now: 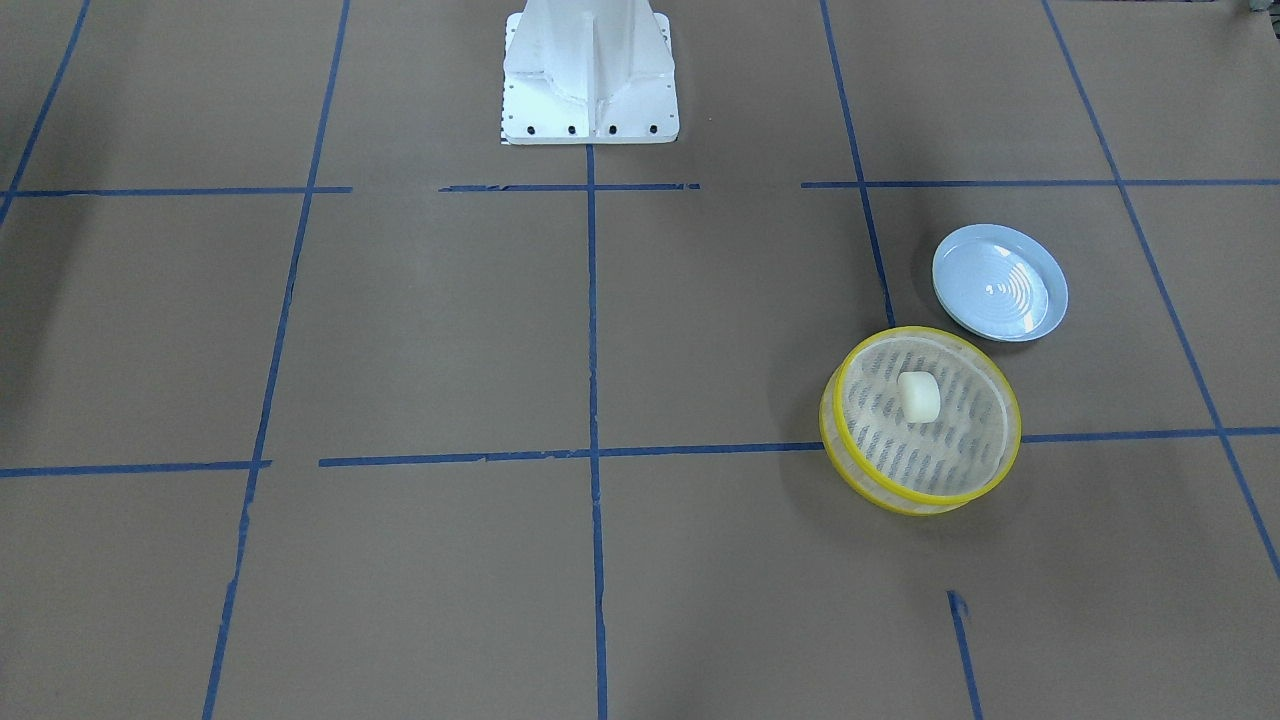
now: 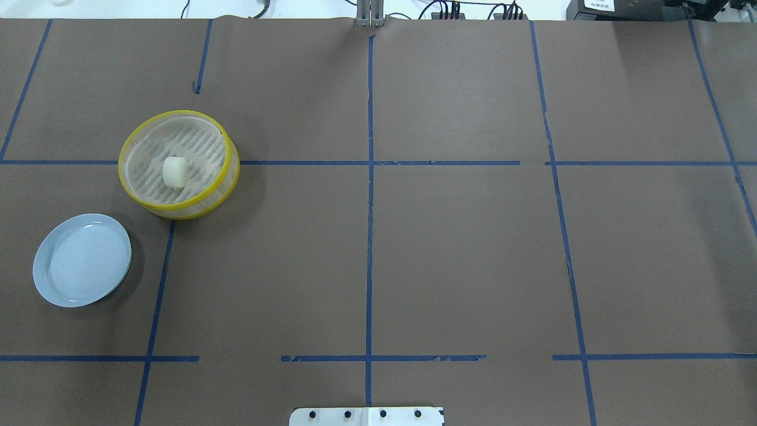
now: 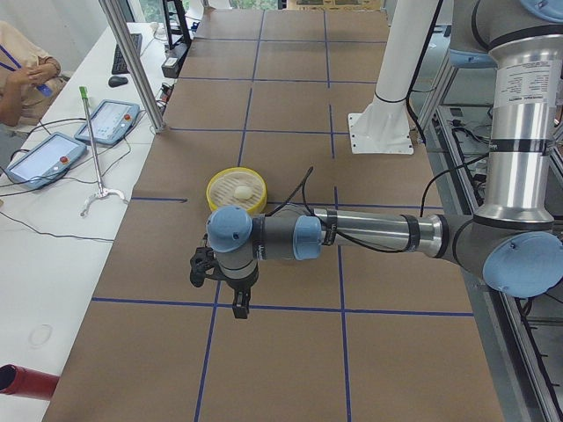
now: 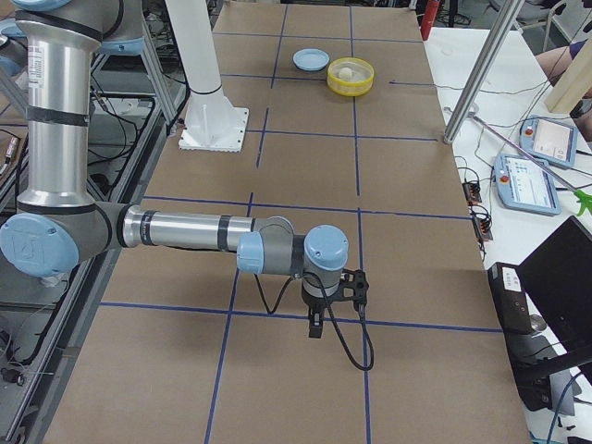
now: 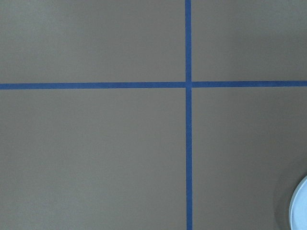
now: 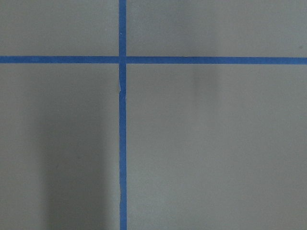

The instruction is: Place bun in steamer

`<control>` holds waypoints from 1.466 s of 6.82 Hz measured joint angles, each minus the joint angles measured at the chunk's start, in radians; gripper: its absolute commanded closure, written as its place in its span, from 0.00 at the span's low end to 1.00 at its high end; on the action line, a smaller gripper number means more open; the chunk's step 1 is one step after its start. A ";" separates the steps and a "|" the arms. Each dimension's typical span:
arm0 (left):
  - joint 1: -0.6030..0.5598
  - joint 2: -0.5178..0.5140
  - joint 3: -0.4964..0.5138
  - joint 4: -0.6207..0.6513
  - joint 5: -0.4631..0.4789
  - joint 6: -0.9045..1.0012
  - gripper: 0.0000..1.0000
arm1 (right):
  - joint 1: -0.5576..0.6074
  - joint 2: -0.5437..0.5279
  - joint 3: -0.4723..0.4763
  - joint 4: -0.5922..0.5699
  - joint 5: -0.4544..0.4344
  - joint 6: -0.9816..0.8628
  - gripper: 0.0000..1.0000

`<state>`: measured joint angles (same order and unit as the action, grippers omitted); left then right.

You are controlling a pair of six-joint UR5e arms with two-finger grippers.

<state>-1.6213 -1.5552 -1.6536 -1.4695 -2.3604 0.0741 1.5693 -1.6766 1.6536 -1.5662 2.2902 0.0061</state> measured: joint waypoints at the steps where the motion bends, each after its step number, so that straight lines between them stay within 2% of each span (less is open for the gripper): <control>1: 0.000 -0.001 -0.001 0.000 0.001 0.000 0.00 | 0.000 0.000 0.000 0.000 0.000 0.000 0.00; 10: 0.000 -0.005 -0.015 0.004 0.003 0.000 0.00 | 0.000 0.000 0.000 0.000 0.000 0.000 0.00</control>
<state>-1.6214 -1.5601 -1.6689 -1.4651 -2.3578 0.0736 1.5693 -1.6766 1.6536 -1.5662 2.2902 0.0061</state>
